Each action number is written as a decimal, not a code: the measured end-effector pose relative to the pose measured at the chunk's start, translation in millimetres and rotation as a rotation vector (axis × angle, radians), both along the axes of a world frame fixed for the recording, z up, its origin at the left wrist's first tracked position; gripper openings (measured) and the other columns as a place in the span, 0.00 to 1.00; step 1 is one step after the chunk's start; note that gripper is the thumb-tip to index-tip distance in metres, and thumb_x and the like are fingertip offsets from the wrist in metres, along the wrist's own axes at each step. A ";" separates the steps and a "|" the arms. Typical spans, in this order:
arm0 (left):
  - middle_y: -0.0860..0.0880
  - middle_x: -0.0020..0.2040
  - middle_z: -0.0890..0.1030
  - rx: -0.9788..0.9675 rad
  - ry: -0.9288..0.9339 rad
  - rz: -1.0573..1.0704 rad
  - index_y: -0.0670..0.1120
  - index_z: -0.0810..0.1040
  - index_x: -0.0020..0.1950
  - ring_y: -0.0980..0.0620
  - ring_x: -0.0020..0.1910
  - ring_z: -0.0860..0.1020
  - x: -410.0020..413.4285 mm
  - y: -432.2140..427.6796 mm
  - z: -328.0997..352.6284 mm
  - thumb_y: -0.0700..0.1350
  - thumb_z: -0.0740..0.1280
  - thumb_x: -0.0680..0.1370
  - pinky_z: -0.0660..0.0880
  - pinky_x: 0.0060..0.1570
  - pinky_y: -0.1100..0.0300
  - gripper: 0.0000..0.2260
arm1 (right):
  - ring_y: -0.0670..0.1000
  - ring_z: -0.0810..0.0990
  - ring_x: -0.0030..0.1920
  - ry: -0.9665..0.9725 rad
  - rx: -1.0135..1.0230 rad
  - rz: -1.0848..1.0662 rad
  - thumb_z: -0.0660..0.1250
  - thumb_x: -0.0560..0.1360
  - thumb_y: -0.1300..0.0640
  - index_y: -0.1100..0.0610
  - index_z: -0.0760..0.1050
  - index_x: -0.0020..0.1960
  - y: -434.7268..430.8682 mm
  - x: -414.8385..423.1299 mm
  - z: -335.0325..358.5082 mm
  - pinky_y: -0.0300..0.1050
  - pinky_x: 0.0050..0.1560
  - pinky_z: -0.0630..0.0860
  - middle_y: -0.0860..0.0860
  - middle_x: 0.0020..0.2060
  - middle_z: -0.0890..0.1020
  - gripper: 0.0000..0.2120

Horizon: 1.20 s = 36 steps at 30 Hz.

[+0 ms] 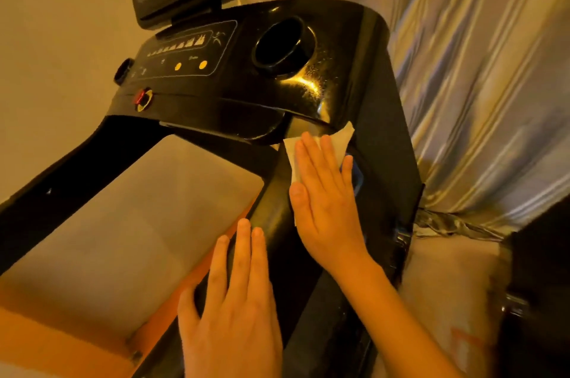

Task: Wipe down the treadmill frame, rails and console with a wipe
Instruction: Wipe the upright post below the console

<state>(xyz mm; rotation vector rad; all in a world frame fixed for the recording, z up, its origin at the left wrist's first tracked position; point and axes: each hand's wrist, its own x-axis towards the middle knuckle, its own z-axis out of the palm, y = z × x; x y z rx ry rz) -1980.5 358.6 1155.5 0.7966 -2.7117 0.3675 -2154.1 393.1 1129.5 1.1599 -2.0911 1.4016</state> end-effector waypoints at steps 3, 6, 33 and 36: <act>0.45 0.75 0.72 -0.004 0.000 -0.027 0.43 0.77 0.71 0.44 0.71 0.68 0.4 -3.2 -2.6 0.50 0.53 0.74 0.77 0.47 0.38 0.29 | 0.45 0.38 0.82 -0.102 -0.024 0.042 0.44 0.86 0.46 0.48 0.44 0.83 0.8 15.6 -7.6 0.46 0.79 0.31 0.41 0.82 0.43 0.26; 0.44 0.74 0.73 -0.017 0.018 -0.055 0.42 0.78 0.70 0.43 0.70 0.67 -0.3 -5.8 -2.9 0.50 0.53 0.74 0.77 0.44 0.36 0.29 | 0.43 0.37 0.81 -0.106 -0.009 0.020 0.42 0.86 0.45 0.47 0.43 0.82 0.5 8.8 -4.5 0.43 0.78 0.29 0.40 0.82 0.42 0.26; 0.45 0.76 0.71 -0.154 -0.093 -0.028 0.44 0.74 0.74 0.36 0.70 0.74 -4.9 2.4 5.8 0.43 0.68 0.72 0.78 0.47 0.37 0.29 | 0.42 0.33 0.80 -0.342 -0.214 0.084 0.45 0.87 0.49 0.47 0.37 0.81 -9.2 27.1 -11.7 0.40 0.77 0.29 0.43 0.82 0.39 0.27; 0.44 0.75 0.71 -0.139 -0.086 -0.027 0.43 0.74 0.74 0.35 0.69 0.74 -4.2 3.6 4.7 0.44 0.77 0.66 0.78 0.46 0.35 0.36 | 0.41 0.33 0.80 -0.319 -0.211 0.067 0.46 0.87 0.49 0.47 0.37 0.80 -10.2 13.2 -6.9 0.40 0.77 0.29 0.42 0.81 0.39 0.26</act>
